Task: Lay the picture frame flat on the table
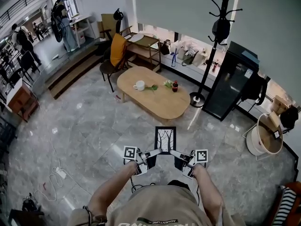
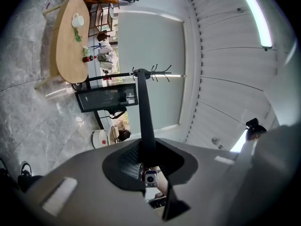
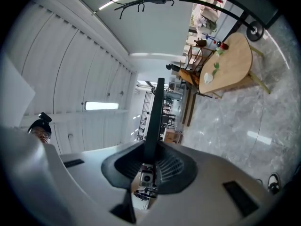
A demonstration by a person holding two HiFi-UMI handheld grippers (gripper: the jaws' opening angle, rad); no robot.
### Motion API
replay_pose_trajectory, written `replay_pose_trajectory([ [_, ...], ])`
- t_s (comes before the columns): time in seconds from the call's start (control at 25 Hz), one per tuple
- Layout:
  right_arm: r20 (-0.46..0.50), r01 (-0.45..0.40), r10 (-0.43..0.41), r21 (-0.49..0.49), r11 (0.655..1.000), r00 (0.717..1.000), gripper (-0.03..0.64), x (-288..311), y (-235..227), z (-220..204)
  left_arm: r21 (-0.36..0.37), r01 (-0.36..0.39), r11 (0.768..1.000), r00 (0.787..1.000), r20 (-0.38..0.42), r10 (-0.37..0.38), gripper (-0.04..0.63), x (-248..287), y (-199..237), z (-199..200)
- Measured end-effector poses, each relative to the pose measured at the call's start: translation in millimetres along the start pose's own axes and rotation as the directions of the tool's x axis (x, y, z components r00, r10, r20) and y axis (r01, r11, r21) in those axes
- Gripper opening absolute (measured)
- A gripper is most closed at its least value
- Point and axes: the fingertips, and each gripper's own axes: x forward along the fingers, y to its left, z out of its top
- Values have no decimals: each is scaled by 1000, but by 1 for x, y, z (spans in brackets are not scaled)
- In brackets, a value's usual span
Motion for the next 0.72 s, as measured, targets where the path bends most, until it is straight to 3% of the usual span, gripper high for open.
replay_pose_trajectory([
  [0.24, 30, 15, -16, 37, 999, 999, 71, 13, -18, 18, -37, 0, 999, 1000, -4, 0, 72, 1, 15, 25],
  [0.36, 14, 27, -27, 0, 1000, 1000, 71, 20, -32, 37, -42, -14, 999, 1000, -13, 13, 72, 4, 23, 45],
  [0.72, -30, 0, 0, 29, 1000, 1000, 71, 36, -74, 149, -21, -21, 1000, 1000, 14, 21, 72, 59, 54, 147],
])
